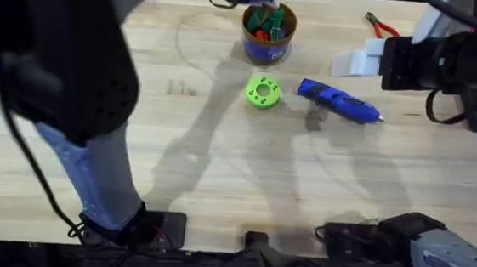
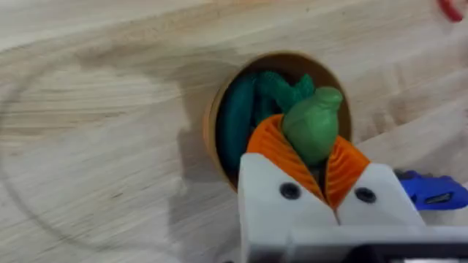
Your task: Pick up the gripper from the table and insert it into the empty holder that is missing its gripper. Then pick up a screw, insert it into the mounting hole, and use the screwdriver to tighten it. Finally, clean up the table by picking up the vegetable and placing it into the bucket.
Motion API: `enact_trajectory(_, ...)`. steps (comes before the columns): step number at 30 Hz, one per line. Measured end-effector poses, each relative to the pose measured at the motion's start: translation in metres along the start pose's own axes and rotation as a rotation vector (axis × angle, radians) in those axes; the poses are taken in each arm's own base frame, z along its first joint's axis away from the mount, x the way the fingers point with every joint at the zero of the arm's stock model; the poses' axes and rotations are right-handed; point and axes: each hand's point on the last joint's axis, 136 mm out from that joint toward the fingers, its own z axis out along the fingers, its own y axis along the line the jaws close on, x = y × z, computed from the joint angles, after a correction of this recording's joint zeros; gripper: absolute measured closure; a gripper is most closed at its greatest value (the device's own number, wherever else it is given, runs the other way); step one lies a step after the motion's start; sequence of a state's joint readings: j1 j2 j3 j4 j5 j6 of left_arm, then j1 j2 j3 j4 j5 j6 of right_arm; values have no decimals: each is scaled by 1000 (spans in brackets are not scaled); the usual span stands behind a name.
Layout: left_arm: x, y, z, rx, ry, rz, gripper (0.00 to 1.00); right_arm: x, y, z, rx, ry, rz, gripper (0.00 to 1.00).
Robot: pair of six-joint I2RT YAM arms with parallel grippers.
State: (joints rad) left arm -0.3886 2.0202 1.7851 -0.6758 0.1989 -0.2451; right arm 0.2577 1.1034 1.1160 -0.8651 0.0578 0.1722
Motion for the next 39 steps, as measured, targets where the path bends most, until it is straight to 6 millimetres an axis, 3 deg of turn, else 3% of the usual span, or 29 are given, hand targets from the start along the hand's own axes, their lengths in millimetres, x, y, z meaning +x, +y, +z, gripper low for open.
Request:
enact_trajectory(5,18,-3,25,0,60,6,969,0,0,0,0,1,8,7)
enact_trajectory(10,19,-7,27,13,62,11,963,0,0,0,0,2,12,8)
enact_trajectory(15,18,-8,26,18,59,11,183,0,0,0,0,2,11,8)
enact_trajectory(16,17,-8,24,19,55,11,60,0,0,0,0,2,12,8)
enact_trajectory(17,15,-10,21,21,51,14,28,0,0,0,0,2,12,8)
enact_trajectory(21,3,-18,-12,26,7,34,15,1,0,0,0,2,12,9)
enact_trajectory(24,-2,-22,-58,0,-23,66,14,1,0,0,0,2,12,8)
enact_trajectory(27,3,-23,-106,-44,-30,95,14,1,0,0,0,2,12,9)
enact_trajectory(30,17,-18,-141,-90,-1,110,14,1,0,0,1,2,12,8)
enact_trajectory(34,41,-9,-162,-134,72,110,16,1,0,0,1,2,12,8)
enact_trajectory(39,75,7,-165,-186,131,102,15,1,0,0,1,4,12,7)
